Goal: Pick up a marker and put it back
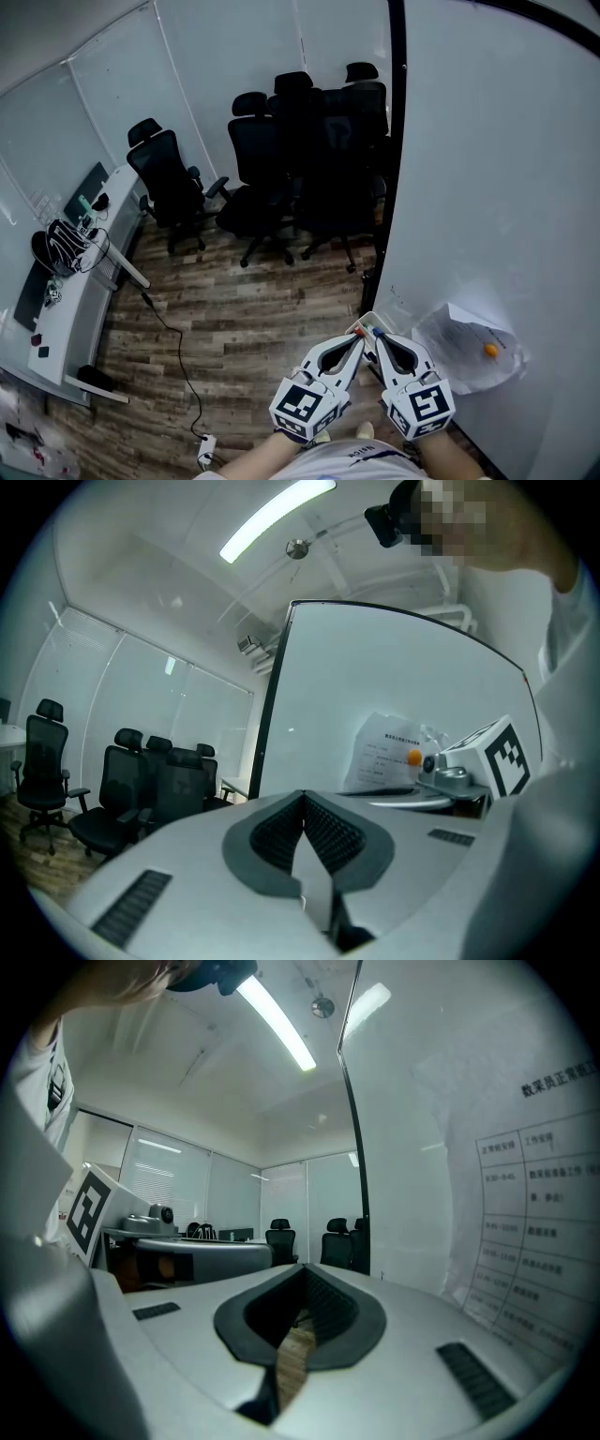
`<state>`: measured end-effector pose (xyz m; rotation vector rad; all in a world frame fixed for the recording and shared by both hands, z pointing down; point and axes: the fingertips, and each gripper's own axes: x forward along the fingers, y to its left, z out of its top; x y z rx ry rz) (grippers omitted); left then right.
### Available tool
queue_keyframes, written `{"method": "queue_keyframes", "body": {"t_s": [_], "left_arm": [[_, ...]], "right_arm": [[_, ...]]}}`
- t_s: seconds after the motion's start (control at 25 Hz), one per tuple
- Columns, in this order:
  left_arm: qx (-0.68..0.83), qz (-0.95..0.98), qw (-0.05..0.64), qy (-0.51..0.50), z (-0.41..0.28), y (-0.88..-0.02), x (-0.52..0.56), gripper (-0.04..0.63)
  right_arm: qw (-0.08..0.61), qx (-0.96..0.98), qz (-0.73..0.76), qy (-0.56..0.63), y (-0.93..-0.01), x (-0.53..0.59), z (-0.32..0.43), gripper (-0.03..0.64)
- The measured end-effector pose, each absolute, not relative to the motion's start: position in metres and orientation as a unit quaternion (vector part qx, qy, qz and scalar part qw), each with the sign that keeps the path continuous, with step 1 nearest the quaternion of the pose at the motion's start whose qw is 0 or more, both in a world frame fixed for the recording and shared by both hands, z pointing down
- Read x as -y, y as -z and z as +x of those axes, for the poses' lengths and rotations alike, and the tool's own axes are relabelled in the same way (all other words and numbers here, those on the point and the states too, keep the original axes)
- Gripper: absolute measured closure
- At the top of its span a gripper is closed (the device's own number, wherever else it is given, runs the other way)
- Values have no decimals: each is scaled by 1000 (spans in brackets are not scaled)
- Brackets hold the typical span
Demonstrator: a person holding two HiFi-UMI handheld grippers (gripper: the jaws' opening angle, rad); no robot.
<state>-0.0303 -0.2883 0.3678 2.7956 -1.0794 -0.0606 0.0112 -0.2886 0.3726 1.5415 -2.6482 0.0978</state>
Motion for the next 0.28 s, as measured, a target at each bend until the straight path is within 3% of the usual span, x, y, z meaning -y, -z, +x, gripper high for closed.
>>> {"method": "queue_keyframes", "body": {"t_s": [0.28], "left_arm": [[358, 931, 71, 20, -29, -369, 290, 583]], "right_arm": [[37, 862, 505, -33, -374, 290, 14, 603]]}}
